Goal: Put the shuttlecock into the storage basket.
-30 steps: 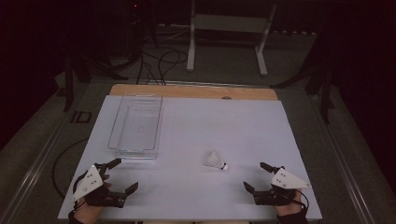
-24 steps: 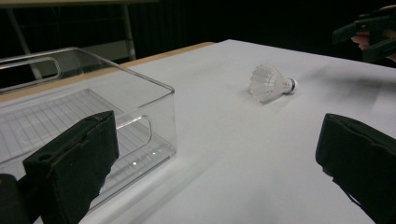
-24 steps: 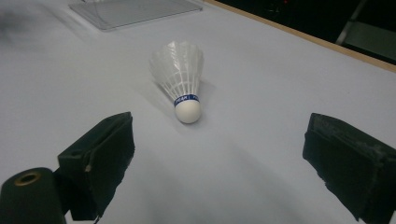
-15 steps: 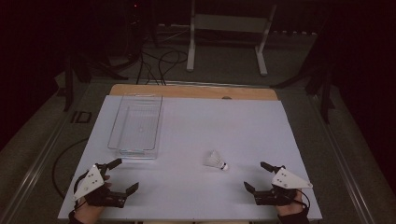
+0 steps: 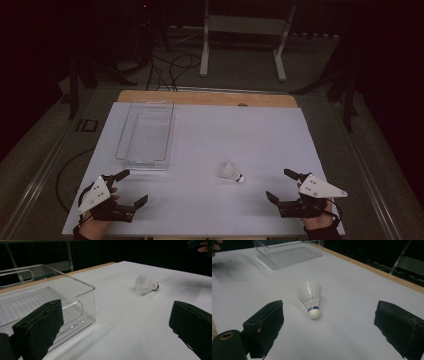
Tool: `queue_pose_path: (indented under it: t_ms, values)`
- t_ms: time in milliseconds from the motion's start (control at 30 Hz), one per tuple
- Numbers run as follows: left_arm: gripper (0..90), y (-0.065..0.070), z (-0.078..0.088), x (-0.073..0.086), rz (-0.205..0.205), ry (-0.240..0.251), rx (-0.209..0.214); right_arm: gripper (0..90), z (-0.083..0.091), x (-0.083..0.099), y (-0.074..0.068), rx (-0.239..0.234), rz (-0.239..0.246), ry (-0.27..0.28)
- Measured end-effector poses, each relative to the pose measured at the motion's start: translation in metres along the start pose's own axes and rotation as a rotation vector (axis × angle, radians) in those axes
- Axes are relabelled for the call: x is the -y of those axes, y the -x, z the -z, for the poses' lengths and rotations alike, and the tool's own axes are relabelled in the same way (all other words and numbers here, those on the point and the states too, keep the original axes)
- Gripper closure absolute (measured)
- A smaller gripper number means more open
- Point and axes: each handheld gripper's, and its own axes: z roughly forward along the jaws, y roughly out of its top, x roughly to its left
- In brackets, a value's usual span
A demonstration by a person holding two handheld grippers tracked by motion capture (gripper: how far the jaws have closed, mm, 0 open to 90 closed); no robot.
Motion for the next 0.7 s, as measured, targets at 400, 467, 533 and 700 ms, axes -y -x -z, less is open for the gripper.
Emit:
queue_pose_path:
  t_ms: [400, 467, 533, 700]
  values:
    - [0.1, 0.0, 0.0, 0.0, -0.001, -0.004, 0.005, 8.6, 0.001, -0.023, 0.015, 0.008, 0.056, 0.003]
    - [0.1, 0.0, -0.001, 0.0, -0.003, -0.005, 0.008, 8.6, 0.0, -0.026, 0.017, 0.008, 0.056, -0.011]
    - [0.1, 0.0, -0.001, 0.0, -0.003, -0.005, 0.008, 8.6, -0.001, -0.03, 0.02, -0.013, 0.046, -0.024]
    - [0.1, 0.0, -0.001, 0.0, -0.003, -0.008, 0.01, 8.6, -0.007, -0.035, 0.023, -0.055, 0.058, -0.06]
